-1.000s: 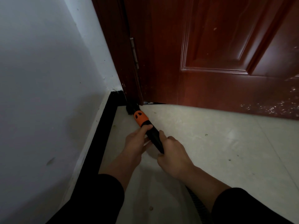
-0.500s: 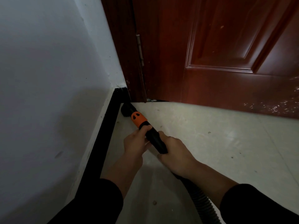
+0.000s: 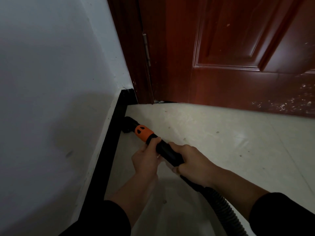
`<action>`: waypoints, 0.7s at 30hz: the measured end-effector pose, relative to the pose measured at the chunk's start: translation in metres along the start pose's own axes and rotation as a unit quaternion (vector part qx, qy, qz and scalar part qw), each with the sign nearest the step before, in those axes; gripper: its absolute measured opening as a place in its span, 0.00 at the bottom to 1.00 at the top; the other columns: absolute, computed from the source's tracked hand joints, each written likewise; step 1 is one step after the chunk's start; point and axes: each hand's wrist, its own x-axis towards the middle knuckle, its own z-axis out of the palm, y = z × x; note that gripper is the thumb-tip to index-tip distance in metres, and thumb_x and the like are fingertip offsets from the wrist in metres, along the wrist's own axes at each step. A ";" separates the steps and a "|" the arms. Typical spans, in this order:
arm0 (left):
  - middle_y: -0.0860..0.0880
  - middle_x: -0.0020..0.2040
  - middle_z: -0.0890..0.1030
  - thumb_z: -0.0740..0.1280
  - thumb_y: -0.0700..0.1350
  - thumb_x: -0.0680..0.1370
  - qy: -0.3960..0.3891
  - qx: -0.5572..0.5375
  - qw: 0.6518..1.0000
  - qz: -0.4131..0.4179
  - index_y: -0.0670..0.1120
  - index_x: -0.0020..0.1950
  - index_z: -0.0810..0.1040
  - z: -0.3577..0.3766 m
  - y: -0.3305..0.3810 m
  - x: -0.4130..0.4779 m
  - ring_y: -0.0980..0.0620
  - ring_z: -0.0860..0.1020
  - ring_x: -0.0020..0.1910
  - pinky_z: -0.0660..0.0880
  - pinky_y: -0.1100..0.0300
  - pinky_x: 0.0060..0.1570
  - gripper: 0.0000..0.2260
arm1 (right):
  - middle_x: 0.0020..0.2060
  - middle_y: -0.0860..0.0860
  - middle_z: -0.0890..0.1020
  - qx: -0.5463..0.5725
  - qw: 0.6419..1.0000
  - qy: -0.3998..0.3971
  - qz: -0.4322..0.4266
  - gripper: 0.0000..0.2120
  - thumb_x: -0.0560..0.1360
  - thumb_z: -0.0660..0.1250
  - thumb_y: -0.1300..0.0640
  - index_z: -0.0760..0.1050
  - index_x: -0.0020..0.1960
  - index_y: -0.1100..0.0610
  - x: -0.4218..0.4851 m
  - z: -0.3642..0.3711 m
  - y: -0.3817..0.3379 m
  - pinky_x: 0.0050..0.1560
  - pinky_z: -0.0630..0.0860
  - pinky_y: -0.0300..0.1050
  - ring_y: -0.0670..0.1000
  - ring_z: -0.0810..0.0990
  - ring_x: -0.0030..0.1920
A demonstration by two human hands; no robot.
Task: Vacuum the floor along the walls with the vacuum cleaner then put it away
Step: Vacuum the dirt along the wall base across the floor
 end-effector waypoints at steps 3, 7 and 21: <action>0.47 0.42 0.85 0.72 0.40 0.75 -0.001 -0.005 1.000 -0.006 0.43 0.46 0.82 -0.004 -0.004 -0.007 0.52 0.83 0.42 0.77 0.67 0.31 0.01 | 0.41 0.59 0.79 -0.014 1.000 -0.004 0.003 0.14 0.69 0.65 0.70 0.73 0.54 0.62 -0.007 0.001 0.000 0.36 0.69 0.44 0.54 0.77 0.38; 0.50 0.36 0.85 0.73 0.40 0.74 -0.008 -0.020 1.000 -0.020 0.43 0.46 0.82 -0.010 -0.009 -0.019 0.55 0.84 0.36 0.77 0.67 0.31 0.02 | 0.43 0.62 0.80 -0.014 1.000 -0.010 0.005 0.15 0.69 0.66 0.70 0.74 0.55 0.64 -0.018 0.001 0.001 0.36 0.69 0.44 0.60 0.79 0.41; 0.47 0.39 0.86 0.73 0.40 0.74 -0.040 -0.018 0.999 -0.032 0.41 0.49 0.83 -0.015 -0.005 -0.013 0.55 0.84 0.37 0.78 0.66 0.32 0.05 | 0.44 0.62 0.81 0.008 1.000 0.019 0.010 0.19 0.68 0.66 0.71 0.76 0.58 0.63 -0.017 0.008 0.000 0.36 0.70 0.43 0.60 0.80 0.42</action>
